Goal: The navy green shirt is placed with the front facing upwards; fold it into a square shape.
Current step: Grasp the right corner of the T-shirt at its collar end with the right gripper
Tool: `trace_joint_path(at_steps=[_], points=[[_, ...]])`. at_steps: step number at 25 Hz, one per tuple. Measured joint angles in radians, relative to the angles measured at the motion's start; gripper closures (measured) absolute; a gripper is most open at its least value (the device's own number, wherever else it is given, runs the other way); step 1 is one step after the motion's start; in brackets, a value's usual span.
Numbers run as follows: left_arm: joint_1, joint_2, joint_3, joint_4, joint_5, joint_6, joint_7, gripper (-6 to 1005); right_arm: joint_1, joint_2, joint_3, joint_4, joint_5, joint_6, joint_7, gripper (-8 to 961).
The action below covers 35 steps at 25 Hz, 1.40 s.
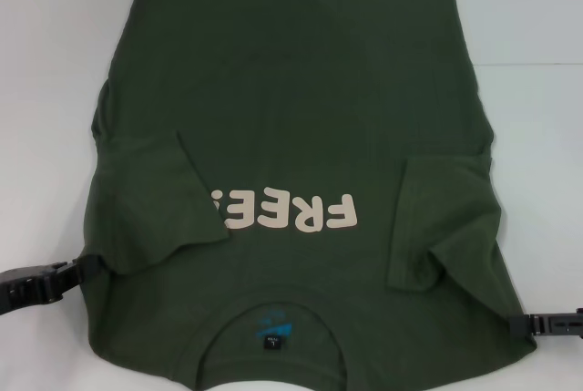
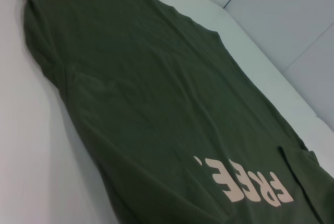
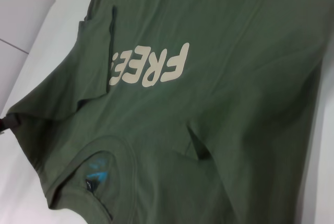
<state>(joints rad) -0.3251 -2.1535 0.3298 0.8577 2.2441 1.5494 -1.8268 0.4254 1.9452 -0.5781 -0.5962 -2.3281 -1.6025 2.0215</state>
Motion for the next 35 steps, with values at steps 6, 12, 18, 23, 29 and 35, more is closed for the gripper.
trace_joint_path(at_steps=[6, 12, 18, 23, 29, 35], points=[[0.000, 0.000, -0.001, 0.000, 0.000, -0.002, 0.000, 978, 0.013, 0.006, -0.002, 0.001, -0.029, 0.013, 0.009, 103], [-0.005, 0.001, -0.002, 0.001, 0.000, -0.006, 0.000, 978, 0.024, 0.013, -0.003, 0.003, -0.035, 0.002, 0.010, 103], [-0.008, 0.001, -0.002, -0.001, 0.000, -0.009, 0.000, 978, 0.039, 0.024, -0.003, 0.007, -0.035, -0.004, 0.011, 106], [-0.008, 0.002, -0.002, -0.002, 0.000, -0.011, 0.003, 979, 0.057, 0.030, -0.005, 0.017, -0.035, -0.012, 0.011, 110], [-0.009, 0.003, -0.004, -0.002, 0.000, -0.012, 0.003, 979, 0.070, 0.032, -0.007, 0.011, -0.043, -0.033, 0.029, 115], [-0.009, 0.003, -0.010, -0.005, 0.000, -0.012, 0.003, 979, 0.057, 0.012, 0.002, 0.007, -0.046, -0.033, 0.042, 119]])
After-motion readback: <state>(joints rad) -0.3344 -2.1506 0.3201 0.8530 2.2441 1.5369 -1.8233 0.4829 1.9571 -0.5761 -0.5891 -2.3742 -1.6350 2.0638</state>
